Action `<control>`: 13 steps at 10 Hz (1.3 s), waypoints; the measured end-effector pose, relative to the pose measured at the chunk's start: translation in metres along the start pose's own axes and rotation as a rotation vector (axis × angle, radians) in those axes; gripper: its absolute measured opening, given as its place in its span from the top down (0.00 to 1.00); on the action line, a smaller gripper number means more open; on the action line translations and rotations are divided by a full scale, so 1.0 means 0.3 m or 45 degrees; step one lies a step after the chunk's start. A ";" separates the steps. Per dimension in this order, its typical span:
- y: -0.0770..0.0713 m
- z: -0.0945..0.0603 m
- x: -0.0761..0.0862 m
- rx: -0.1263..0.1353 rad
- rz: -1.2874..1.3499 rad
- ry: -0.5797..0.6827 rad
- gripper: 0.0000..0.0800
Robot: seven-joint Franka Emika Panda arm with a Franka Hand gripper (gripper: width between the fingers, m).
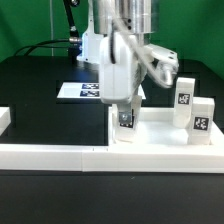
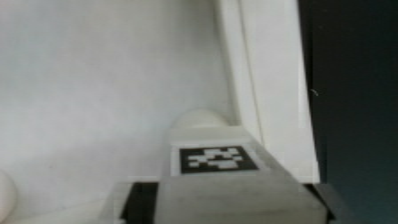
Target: Assemble square table
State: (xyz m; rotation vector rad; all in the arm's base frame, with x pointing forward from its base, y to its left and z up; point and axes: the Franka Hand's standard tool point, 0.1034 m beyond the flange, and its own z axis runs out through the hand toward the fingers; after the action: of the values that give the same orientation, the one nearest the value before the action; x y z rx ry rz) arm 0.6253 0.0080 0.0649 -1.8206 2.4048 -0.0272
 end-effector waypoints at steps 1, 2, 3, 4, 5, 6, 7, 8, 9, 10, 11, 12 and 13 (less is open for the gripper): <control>0.000 0.000 0.001 0.000 0.001 0.002 0.64; 0.001 0.001 -0.001 -0.002 -0.069 0.003 0.53; 0.004 -0.003 -0.011 -0.009 -0.207 0.006 0.34; 0.002 -0.005 -0.011 -0.012 -0.461 0.022 0.34; 0.005 -0.004 -0.014 -0.022 -0.725 0.040 0.22; 0.004 -0.003 -0.012 -0.021 -0.737 0.039 0.22; 0.003 -0.003 -0.009 -0.022 -0.815 0.040 0.19; 0.003 -0.003 -0.008 -0.024 -0.929 0.040 0.19; 0.003 -0.003 -0.008 -0.025 -1.011 0.040 0.19; 0.003 -0.005 -0.010 -0.029 -1.103 0.045 0.19; -0.002 -0.018 -0.023 -0.046 -1.378 0.085 0.19; 0.002 -0.022 -0.037 -0.046 -1.602 0.094 0.19; 0.005 -0.022 -0.037 -0.050 -1.755 0.093 0.19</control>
Offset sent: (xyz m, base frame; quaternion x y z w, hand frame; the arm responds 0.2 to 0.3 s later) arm 0.0032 0.0040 0.0079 -0.0220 0.0027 -0.2935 0.9557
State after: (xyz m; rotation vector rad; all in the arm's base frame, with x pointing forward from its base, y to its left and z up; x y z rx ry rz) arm 0.6260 0.0188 0.0724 -3.0417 0.7284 -0.1643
